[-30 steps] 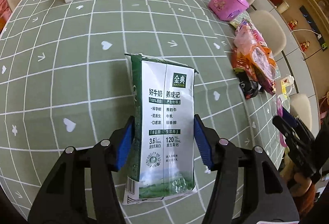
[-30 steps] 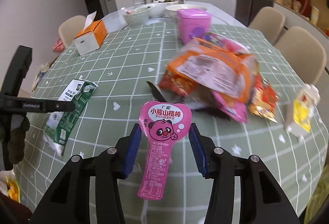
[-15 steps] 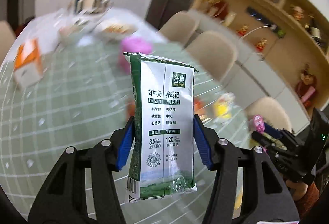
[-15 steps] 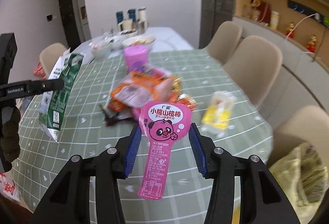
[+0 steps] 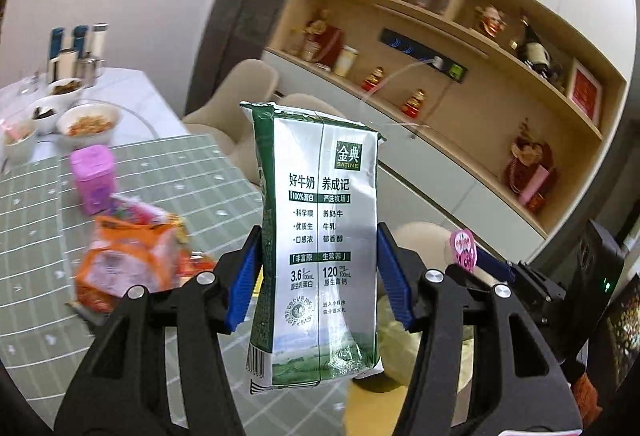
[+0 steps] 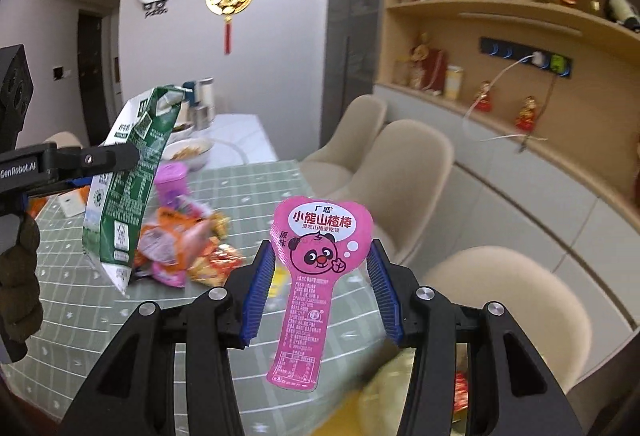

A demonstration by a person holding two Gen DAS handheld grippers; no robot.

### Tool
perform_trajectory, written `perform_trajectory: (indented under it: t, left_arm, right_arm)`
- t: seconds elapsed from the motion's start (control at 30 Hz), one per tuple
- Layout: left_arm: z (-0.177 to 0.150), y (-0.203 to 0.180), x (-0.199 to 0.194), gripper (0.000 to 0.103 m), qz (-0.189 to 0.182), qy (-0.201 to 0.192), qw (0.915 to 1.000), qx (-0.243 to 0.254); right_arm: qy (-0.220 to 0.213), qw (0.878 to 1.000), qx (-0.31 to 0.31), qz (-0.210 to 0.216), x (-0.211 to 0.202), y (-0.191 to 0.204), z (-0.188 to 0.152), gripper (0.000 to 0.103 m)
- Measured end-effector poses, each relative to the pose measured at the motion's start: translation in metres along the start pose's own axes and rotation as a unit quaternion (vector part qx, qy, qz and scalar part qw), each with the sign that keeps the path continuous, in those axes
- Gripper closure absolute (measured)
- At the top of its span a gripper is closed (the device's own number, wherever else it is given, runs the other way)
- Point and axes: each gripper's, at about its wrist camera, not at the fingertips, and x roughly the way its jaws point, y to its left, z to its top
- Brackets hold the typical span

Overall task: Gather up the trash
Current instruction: 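Carry the milk carton and pink wrapper over the trash bin with both tools, then open the left tool to drop the carton while the right tool releases the wrapper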

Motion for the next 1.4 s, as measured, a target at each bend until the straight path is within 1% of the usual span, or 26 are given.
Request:
perform_trajectory:
  t: [0.13,0.23,0.33,0.43,0.57,0.7,0.8,0.9,1.1,1.17,1.4]
  left_arm:
    - [-0.012,-0.038,0.026,0.05,-0.011,0.009,0.9998,-0.011]
    - [-0.027,-0.067,0.052,0.05,-0.021,0.018,0.9996,-0.008]
    - [-0.046,-0.096,0.08,0.05,-0.037,0.045,0.9982,0.009]
    - [-0.061,-0.118,0.099,0.05,-0.046,0.061,0.997,0.016]
    - [-0.077,-0.14,0.123,0.05,-0.05,0.083,0.995,0.024]
    - [-0.092,-0.152,0.145,0.05,-0.05,0.113,0.992,0.023]
    - [-0.098,-0.161,0.157,0.05,-0.05,0.126,0.9904,0.028]
    - [-0.103,-0.169,0.17,0.05,-0.054,0.135,0.9887,0.036]
    - [-0.114,-0.173,0.205,0.05,-0.054,0.176,0.9826,0.027]
    - [-0.113,-0.178,0.212,0.05,-0.058,0.178,0.9819,0.026]
    - [-0.105,-0.19,0.23,0.05,-0.072,0.168,0.9829,0.024]
  right_arm:
    - [-0.008,1.0,0.005,-0.014,-0.009,-0.04,-0.005,0.058]
    - [-0.014,1.0,0.004,-0.027,-0.015,-0.069,-0.016,0.058]
    - [-0.012,0.999,0.02,-0.037,-0.017,-0.099,-0.029,0.058]
    - [-0.006,0.998,0.037,-0.042,-0.018,-0.126,-0.042,0.058]
    - [0.0,0.998,0.048,-0.048,-0.02,-0.154,-0.057,0.058]
    - [0.008,0.996,0.068,-0.054,-0.017,-0.177,-0.07,0.058]
    - [0.016,0.995,0.08,-0.057,-0.014,-0.19,-0.078,0.058]
    - [0.021,0.995,0.081,-0.058,-0.011,-0.194,-0.085,0.058]
    - [0.035,0.993,0.088,-0.067,-0.003,-0.2,-0.094,0.058]
    - [0.037,0.993,0.091,-0.071,-0.003,-0.204,-0.096,0.058]
    - [0.042,0.99,0.101,-0.09,-0.005,-0.218,-0.102,0.058]
